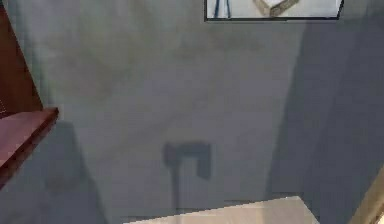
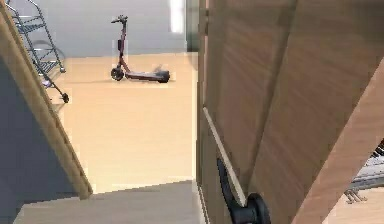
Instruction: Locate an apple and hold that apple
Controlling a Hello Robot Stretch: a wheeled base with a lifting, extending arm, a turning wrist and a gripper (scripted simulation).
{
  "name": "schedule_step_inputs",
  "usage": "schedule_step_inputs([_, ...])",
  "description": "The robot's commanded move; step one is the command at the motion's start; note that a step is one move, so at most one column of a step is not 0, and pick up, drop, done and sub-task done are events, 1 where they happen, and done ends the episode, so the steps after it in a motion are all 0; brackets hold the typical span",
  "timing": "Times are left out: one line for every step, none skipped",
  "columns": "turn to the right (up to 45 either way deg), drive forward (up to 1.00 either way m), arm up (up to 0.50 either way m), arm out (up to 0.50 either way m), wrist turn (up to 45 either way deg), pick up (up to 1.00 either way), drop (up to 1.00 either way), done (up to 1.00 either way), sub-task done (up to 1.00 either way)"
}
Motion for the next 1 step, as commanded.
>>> schedule_step_inputs([45.0,0.0,0.0,0.0,0.0,0.0,0.0,0.0,0.0])
